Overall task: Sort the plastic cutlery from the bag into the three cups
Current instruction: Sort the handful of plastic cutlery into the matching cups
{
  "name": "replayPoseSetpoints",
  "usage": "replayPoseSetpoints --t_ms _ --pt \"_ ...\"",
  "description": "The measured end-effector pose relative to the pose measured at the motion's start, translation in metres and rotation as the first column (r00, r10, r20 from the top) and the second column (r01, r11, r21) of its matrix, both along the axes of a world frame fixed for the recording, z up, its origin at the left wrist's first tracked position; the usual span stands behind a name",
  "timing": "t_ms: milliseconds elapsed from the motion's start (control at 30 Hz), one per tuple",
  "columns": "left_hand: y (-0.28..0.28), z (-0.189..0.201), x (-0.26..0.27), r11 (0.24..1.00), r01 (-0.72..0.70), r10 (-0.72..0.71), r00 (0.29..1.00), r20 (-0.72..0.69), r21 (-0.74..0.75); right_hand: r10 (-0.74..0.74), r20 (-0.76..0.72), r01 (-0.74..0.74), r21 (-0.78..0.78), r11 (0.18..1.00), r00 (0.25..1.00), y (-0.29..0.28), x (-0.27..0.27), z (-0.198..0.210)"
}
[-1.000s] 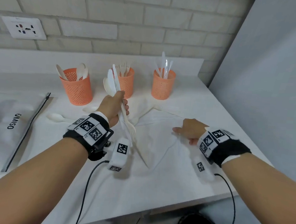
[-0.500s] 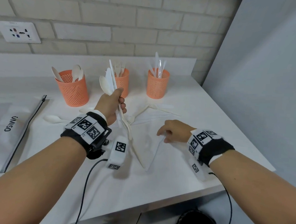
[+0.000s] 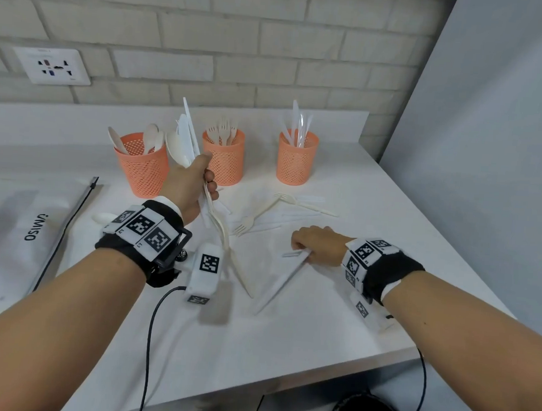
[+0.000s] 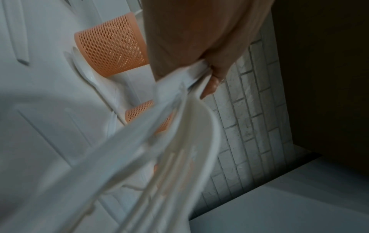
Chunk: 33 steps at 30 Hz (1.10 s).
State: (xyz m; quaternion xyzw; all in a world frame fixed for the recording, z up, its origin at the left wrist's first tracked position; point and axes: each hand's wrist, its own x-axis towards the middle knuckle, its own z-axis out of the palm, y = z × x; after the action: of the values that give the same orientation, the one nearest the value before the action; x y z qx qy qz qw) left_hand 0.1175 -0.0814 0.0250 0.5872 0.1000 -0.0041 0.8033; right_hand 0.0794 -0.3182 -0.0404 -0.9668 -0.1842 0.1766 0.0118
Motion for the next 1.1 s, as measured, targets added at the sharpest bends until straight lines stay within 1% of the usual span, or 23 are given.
replayPoseSetpoints --t_ms 100,267,433,533,600,667,767,833,867,933,967,1067,1100 --pt "0.005 0.002 -0.001 1.0 -0.03 0.03 0.999 0.023 0.001 -0.069 -0.005 0.07 0.04 0.997 0.998 0.005 0.0 -0.005" --pt "0.006 0.001 -0.005 0.999 -0.05 0.05 0.998 0.026 0.02 -0.123 0.03 0.124 -0.04 0.991 0.992 0.012 0.002 -0.005" --pt "0.002 0.001 -0.007 0.999 -0.044 0.043 0.999 0.03 0.024 -0.188 0.016 0.187 0.049 0.981 0.982 0.015 0.004 -0.007" --pt "0.001 0.0 -0.006 0.999 -0.043 0.042 0.999 0.034 0.032 -0.219 0.004 0.219 0.042 0.975 0.976 0.018 0.006 -0.007" --pt "0.0 0.0 -0.005 0.999 -0.032 0.031 0.999 0.034 0.036 -0.208 0.008 0.208 -0.003 0.978 0.978 0.021 0.007 -0.004" --pt "-0.001 -0.001 -0.004 0.999 -0.012 0.011 1.0 0.028 0.048 -0.192 0.03 0.192 -0.011 0.981 0.981 0.023 0.009 0.002" --pt "-0.005 -0.002 -0.004 0.994 0.07 -0.072 0.997 0.016 0.083 -0.195 0.094 0.187 0.091 0.978 0.976 0.025 0.015 0.019" --pt "-0.01 -0.004 -0.005 0.972 0.17 -0.174 0.985 0.012 0.161 -0.23 0.144 0.201 0.191 0.961 0.963 0.031 0.02 0.036" --pt "-0.014 -0.005 -0.006 0.948 0.215 -0.223 0.975 0.007 0.233 -0.242 0.164 0.201 0.231 0.952 0.956 0.035 0.022 0.044" --pt "-0.021 -0.005 -0.008 0.881 0.277 -0.297 0.955 -0.005 0.383 -0.243 0.195 0.177 0.305 0.936 0.95 0.044 0.028 0.06" --pt "-0.024 -0.005 -0.009 0.85 0.304 -0.332 0.943 -0.011 0.43 -0.239 0.213 0.157 0.343 0.926 0.947 0.049 0.031 0.066" --pt "-0.03 -0.006 -0.007 0.768 0.419 -0.447 0.892 -0.063 0.485 -0.291 0.259 0.139 0.478 0.867 0.921 0.06 0.04 0.082" --pt "-0.03 -0.006 -0.005 0.756 0.444 -0.466 0.881 -0.081 0.481 -0.324 0.262 0.147 0.524 0.839 0.909 0.063 0.043 0.086"
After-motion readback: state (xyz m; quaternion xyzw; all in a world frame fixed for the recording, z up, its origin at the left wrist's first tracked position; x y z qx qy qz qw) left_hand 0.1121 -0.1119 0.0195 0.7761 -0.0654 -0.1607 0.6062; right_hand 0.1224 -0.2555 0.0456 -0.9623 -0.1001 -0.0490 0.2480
